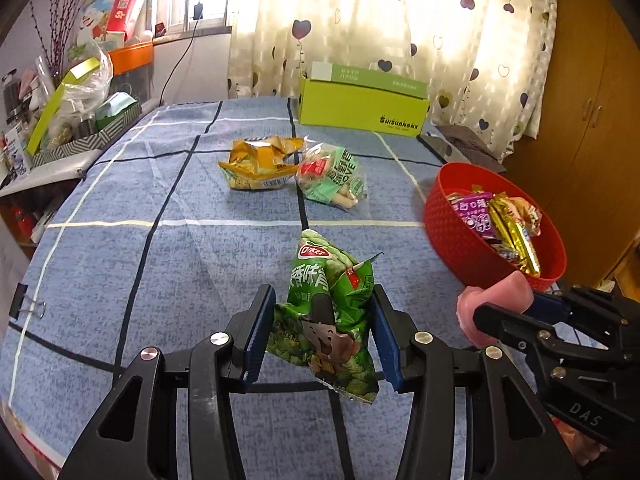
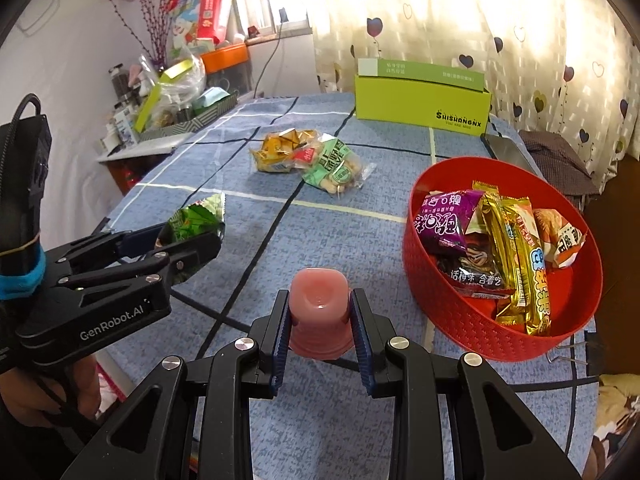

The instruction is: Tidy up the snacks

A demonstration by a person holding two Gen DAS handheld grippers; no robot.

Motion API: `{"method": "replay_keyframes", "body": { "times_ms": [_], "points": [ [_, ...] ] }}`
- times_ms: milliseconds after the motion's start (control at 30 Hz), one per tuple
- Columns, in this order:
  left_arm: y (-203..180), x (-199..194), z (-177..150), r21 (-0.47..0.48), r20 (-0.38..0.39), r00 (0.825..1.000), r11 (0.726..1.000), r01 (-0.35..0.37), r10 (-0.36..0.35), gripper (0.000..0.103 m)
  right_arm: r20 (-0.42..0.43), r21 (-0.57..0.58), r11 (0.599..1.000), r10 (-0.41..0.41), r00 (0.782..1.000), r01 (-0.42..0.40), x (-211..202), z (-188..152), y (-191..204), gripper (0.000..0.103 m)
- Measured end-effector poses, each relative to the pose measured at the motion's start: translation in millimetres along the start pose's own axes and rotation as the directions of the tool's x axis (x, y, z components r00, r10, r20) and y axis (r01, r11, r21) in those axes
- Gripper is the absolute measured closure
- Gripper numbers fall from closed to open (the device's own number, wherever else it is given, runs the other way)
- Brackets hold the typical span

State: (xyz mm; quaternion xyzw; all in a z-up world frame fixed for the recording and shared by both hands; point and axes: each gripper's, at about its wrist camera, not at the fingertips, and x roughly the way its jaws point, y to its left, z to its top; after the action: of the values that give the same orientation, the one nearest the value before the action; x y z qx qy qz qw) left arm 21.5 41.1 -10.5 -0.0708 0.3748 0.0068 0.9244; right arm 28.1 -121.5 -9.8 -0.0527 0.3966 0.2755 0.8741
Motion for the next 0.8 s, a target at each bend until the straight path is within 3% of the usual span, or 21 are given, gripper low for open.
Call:
{"method": "replay_keyframes", "body": {
  "times_ms": [800],
  "points": [
    [-6.3, -38.5, 3.3, -0.002, 0.089, 0.996, 1.000, 0.009, -0.009, 0.055, 0.038, -0.025, 1.000, -0.006, 0.999, 0.007, -23.1, 3.0, 9.3, 0.076]
  ]
}}
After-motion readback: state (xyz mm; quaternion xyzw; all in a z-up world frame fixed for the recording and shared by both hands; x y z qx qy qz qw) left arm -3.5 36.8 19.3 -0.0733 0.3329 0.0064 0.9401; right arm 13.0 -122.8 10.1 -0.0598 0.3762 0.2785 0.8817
